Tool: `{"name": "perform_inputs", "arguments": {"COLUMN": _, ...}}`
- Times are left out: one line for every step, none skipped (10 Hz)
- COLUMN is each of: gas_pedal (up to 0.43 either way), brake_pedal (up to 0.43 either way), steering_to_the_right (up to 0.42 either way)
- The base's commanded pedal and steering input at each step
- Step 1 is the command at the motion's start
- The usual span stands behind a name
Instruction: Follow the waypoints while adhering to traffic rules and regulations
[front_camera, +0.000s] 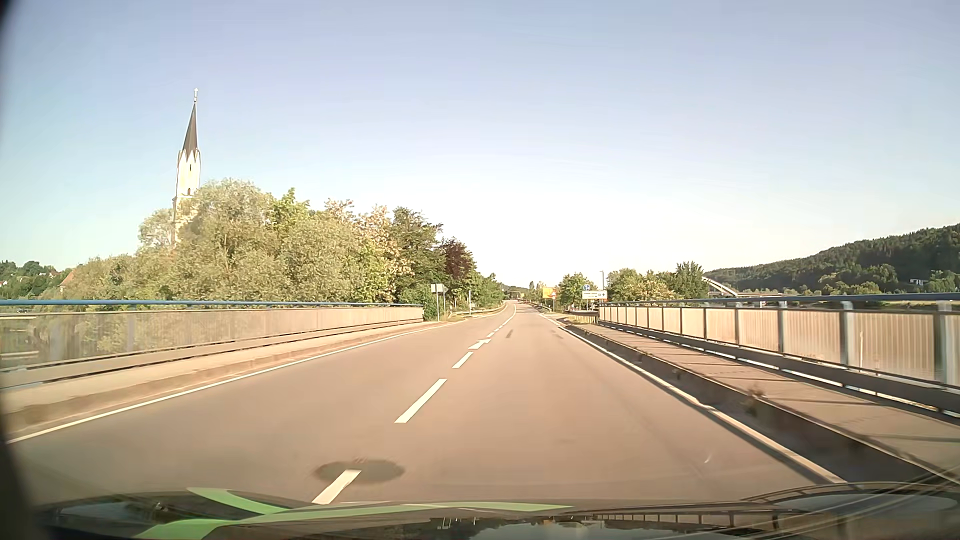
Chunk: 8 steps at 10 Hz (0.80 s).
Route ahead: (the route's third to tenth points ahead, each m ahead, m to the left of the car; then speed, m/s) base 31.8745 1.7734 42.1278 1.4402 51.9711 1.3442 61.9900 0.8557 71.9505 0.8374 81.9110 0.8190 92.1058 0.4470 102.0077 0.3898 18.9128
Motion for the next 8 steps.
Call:
{"name": "perform_inputs", "arguments": {"gas_pedal": 0.0, "brake_pedal": 0.0, "steering_to_the_right": 0.0}}
{"name": "perform_inputs", "arguments": {"gas_pedal": 0.0, "brake_pedal": 0.0, "steering_to_the_right": 0.0}}
{"name": "perform_inputs", "arguments": {"gas_pedal": 0.0, "brake_pedal": 0.0, "steering_to_the_right": 0.0}}
{"name": "perform_inputs", "arguments": {"gas_pedal": 0.02, "brake_pedal": 0.0, "steering_to_the_right": 0.002}}
{"name": "perform_inputs", "arguments": {"gas_pedal": 0.059, "brake_pedal": 0.0, "steering_to_the_right": 0.004}}
{"name": "perform_inputs", "arguments": {"gas_pedal": 0.067, "brake_pedal": 0.0, "steering_to_the_right": 0.004}}
{"name": "perform_inputs", "arguments": {"gas_pedal": 0.067, "brake_pedal": 0.0, "steering_to_the_right": 0.005}}
{"name": "perform_inputs", "arguments": {"gas_pedal": 0.067, "brake_pedal": 0.0, "steering_to_the_right": 0.005}}
